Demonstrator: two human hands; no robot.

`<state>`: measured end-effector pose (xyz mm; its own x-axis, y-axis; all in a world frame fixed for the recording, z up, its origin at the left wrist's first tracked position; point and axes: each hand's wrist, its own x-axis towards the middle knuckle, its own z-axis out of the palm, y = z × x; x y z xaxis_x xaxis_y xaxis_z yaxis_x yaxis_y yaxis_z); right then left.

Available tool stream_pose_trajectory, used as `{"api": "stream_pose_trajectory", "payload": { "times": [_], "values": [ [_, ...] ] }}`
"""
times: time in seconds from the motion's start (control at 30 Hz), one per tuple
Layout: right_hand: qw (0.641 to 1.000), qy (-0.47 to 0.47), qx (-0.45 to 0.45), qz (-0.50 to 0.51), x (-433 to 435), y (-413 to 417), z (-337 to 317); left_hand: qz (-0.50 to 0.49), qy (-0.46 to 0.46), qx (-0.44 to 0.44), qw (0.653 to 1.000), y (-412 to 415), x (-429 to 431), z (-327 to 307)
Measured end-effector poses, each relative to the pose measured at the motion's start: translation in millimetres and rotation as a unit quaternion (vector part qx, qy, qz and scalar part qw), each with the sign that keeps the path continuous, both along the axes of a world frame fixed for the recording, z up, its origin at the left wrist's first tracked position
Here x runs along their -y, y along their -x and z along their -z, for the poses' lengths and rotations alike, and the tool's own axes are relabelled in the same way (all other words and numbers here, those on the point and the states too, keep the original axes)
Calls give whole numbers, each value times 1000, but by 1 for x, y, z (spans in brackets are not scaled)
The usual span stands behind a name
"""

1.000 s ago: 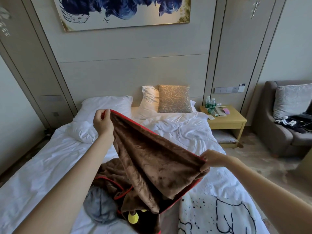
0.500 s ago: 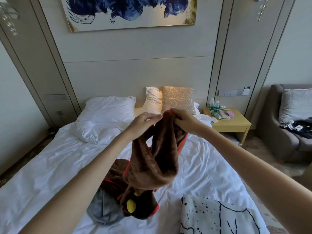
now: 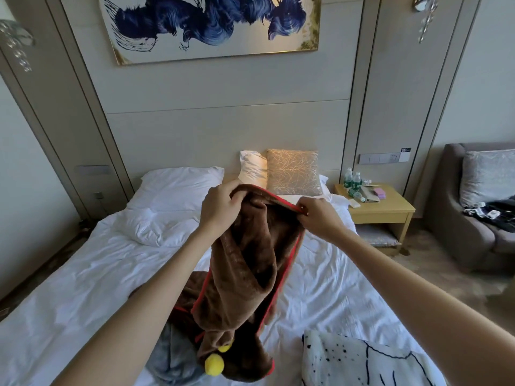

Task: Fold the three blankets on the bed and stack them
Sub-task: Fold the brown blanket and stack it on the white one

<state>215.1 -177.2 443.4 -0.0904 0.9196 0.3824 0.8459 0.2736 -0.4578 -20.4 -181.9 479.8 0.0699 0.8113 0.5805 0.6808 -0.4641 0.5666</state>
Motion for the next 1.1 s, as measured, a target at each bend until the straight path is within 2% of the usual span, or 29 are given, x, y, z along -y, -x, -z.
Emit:
{"api": "stream_pose_trajectory", "payload": {
  "times": [0.1,0.23,0.37,0.47,0.57,0.67,0.77,0.93,1.0,1.1],
  "values": [
    [996,-17,45,73,0,-6,26,-8,-25,9,1000,6,1,-10],
    [993,8,55,107,-1,-4,49,-42,-54,39,997,14,2,-24],
    [985,61,43,154,3,-14,72,-69,-72,81,992,25,4,-27],
    [980,88,-3,178,9,-21,91,-90,-83,114,986,31,6,-27],
    [979,124,-35,158,9,-16,87,-92,-77,111,987,39,5,-31],
    [979,116,-62,152,3,-12,61,-111,-75,126,983,51,-2,-39],
    [968,88,-166,165,-11,-16,10,-139,-74,137,978,63,-8,-49],
    [892,38,-431,129,-28,-18,-101,-184,-51,174,966,69,-22,-71],
    [872,7,-479,101,-26,-17,-147,-192,-56,186,962,67,-27,-91],
    [864,-25,-500,52,-12,-15,-201,-183,-102,210,955,63,-32,-133]
  ]
}}
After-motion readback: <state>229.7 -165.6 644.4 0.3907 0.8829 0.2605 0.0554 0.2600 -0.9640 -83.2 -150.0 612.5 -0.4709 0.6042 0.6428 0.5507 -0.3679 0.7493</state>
